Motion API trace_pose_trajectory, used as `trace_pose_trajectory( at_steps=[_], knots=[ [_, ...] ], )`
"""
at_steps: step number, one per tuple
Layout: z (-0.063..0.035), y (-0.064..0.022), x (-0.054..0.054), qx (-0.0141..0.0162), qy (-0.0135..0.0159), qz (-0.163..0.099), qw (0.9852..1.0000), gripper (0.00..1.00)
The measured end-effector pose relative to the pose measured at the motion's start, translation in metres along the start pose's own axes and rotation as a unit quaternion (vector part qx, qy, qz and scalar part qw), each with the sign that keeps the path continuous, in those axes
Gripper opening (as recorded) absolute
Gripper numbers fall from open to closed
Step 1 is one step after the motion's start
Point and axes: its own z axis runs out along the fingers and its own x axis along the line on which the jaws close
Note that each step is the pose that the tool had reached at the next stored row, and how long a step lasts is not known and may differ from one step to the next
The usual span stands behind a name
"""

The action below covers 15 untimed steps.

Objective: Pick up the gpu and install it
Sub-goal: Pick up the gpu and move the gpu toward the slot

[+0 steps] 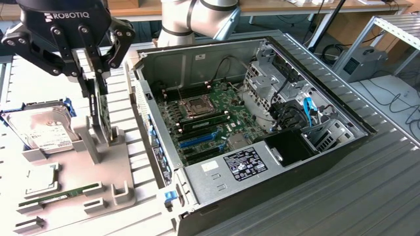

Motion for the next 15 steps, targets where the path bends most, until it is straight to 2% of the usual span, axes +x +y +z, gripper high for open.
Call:
trace_pose_trajectory(
  at_steps=[15],
  knots=[
    [0.0003,0.0007,-0.013,0.0,0.0,0.0,1.0,0.26]
  ],
)
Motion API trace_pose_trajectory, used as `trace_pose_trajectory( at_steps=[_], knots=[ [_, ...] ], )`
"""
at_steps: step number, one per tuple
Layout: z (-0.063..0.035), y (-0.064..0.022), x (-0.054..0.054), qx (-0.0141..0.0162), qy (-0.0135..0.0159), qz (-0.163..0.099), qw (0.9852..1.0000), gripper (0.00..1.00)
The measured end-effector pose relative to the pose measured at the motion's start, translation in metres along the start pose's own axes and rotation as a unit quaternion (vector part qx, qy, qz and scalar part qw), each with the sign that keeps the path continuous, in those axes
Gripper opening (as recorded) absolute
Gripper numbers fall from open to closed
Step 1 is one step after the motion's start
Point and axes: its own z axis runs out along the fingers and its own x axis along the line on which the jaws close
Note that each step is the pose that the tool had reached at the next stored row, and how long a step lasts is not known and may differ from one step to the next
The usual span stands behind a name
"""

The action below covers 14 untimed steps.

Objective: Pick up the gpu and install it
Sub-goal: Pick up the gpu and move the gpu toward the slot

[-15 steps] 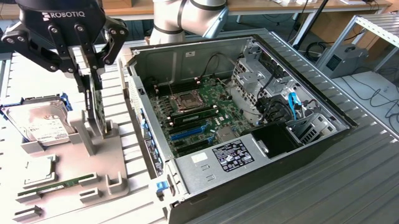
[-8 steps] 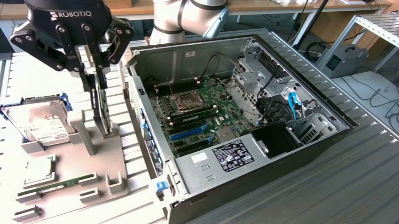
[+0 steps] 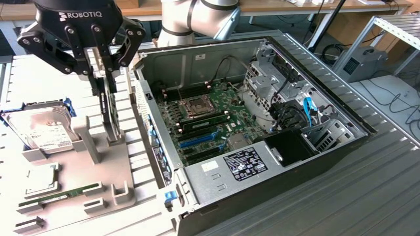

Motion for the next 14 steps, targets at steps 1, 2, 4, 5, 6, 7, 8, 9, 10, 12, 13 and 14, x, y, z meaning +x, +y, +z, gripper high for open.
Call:
trace_pose_trajectory(
  at_steps=[1,2,4,5,6,7,8,9,10,12,13,14],
  knots=[
    [0.0,0.0,-0.0005,0.0,0.0,0.0,1.0,0.26],
    [0.0,0.0001,-0.001,0.0,0.0,0.0,1.0,0.26],
    [0.0001,0.0001,-0.002,0.0,0.0,0.0,1.0,0.26],
    [0.0001,0.0002,-0.0026,0.0,0.0,0.0,1.0,0.26],
    [0.0001,0.0002,-0.0032,0.0,0.0,0.0,1.0,0.26],
    [0.0002,0.0002,-0.0039,0.0,0.0,0.0,1.0,0.26],
    [0.0001,0.0003,-0.0044,0.0,0.0,0.0,1.0,0.26],
    [0.0002,0.0003,-0.005,0.0,0.0,0.0,1.0,0.26],
    [0.0002,0.0003,-0.0054,0.0,0.0,0.0,1.0,0.26],
    [0.0002,0.0004,-0.0068,0.0,0.0,0.0,1.0,0.26],
    [0.0002,0.0004,-0.0073,0.0,0.0,0.0,1.0,0.26],
    [0.0002,0.0005,-0.0078,0.0,0.0,0.0,1.0,0.26]
  ],
)
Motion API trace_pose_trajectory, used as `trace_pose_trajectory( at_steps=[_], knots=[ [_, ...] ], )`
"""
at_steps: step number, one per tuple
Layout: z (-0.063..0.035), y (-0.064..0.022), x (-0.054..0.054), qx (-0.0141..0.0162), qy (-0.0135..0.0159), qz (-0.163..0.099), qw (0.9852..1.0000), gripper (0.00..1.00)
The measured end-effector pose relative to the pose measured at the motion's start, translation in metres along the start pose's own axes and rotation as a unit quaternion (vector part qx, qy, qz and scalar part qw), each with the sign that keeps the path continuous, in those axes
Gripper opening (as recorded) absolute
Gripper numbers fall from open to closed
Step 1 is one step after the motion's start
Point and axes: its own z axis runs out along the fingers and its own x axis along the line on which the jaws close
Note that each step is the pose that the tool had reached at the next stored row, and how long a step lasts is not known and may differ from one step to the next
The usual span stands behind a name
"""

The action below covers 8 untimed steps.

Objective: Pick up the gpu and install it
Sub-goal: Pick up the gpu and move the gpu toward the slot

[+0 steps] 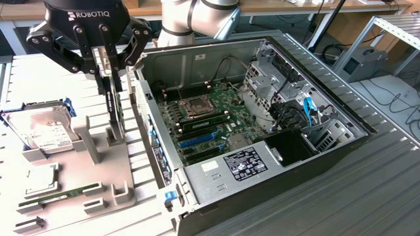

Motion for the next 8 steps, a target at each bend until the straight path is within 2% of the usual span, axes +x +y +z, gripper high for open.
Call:
trace_pose_trajectory(
  at_steps=[8],
  knots=[
    [0.0002,0.0003,-0.0054,0.0,0.0,0.0,1.0,0.26]
  ],
)
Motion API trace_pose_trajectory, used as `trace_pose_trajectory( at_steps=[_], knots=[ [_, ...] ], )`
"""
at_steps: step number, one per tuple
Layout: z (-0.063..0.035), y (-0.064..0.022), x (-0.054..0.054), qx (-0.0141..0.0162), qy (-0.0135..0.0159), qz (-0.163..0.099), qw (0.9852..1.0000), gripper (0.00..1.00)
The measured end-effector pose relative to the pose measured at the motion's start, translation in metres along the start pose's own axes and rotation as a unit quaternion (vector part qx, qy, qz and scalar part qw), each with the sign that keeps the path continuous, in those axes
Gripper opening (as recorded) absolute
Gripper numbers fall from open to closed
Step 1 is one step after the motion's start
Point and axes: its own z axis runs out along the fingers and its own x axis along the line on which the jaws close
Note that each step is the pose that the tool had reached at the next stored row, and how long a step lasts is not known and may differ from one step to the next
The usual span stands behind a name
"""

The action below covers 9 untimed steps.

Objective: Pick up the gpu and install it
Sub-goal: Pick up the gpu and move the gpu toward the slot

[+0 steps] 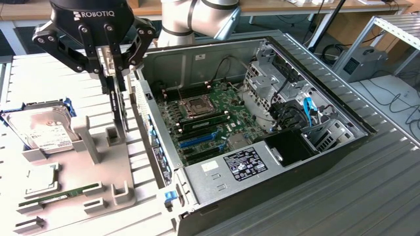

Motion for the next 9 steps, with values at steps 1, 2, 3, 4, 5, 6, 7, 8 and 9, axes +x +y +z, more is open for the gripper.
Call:
trace_pose_trajectory(
  at_steps=[1,2,3,4,5,6,7,8,9],
  knots=[
    [0.0,0.0,-0.0005,0.0,0.0,0.0,1.0,0.26],
    [0.0,0.0001,-0.0009,0.0,0.0,0.0,1.0,0.26],
    [0.0001,0.0001,-0.0014,0.0,0.0,0.0,1.0,0.26],
    [0.0,0.0001,-0.0019,0.0,0.0,0.0,1.0,0.26],
    [0.0001,0.0001,-0.0023,0.0,0.0,0.0,1.0,0.26],
    [0.0001,0.0002,-0.0027,0.0,0.0,0.0,1.0,0.26],
    [0.0001,0.0002,-0.0032,0.0,0.0,0.0,1.0,0.26],
    [0.0001,0.0002,-0.0038,0.0,0.0,0.0,1.0,0.26],
    [0.0001,0.0002,-0.0042,0.0,0.0,0.0,1.0,0.26]
  ],
)
